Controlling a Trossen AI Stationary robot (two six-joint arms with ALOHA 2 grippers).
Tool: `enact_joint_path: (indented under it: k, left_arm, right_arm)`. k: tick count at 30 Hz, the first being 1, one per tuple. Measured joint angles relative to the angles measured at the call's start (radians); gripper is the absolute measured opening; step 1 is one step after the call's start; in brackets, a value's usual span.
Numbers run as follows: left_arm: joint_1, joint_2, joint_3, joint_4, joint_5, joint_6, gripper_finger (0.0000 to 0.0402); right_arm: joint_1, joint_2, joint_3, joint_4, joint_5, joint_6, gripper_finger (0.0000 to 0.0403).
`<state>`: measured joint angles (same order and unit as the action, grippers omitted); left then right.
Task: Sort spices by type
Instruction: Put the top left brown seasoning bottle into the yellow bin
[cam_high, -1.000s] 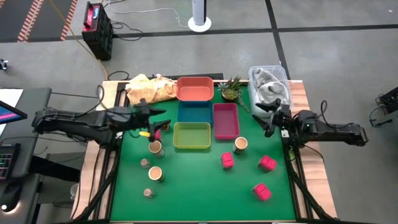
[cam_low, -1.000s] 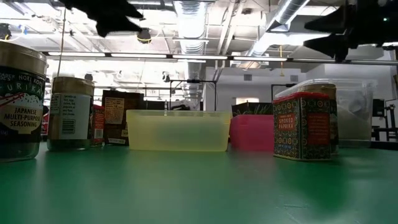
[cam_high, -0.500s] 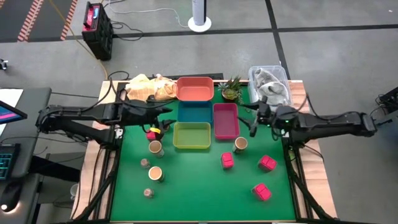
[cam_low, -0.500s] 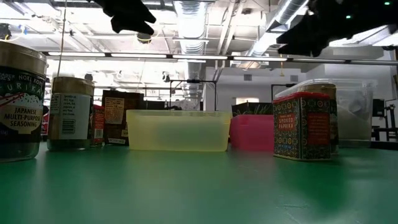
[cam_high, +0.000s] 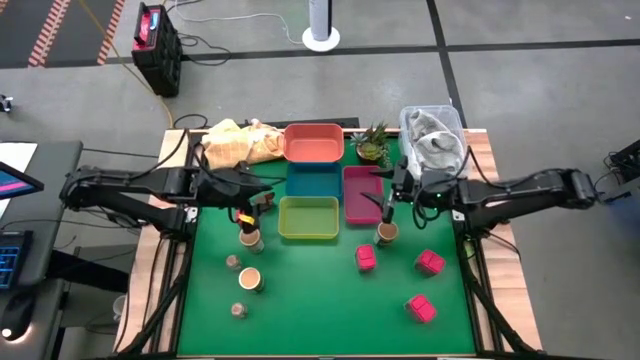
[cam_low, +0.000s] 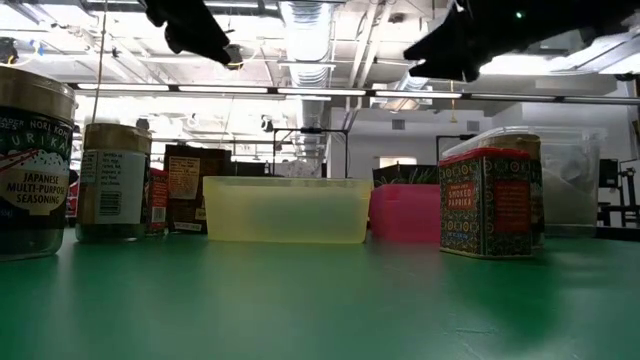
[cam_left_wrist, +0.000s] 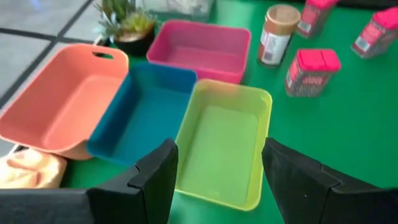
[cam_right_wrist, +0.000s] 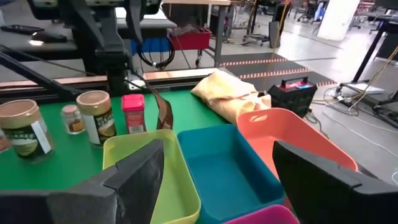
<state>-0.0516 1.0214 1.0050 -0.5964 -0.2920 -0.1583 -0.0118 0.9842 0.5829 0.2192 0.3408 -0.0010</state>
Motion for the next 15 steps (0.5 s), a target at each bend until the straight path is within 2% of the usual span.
enact_joint_path:
  k: [9,15]
  left_arm:
    - [-0.021,0.062,0.000,-0.021,-0.025,-0.010,0.0224]
    - [-0.014,0.097,0.000,-0.019,-0.027,-0.006,0.0225]
  right_arm:
    - [0.020,0.049,0.018,-0.013,0.089,-0.029,0.0327]
    - [0.036,-0.035,0.018,-0.084,0.090,-0.026,0.0327]
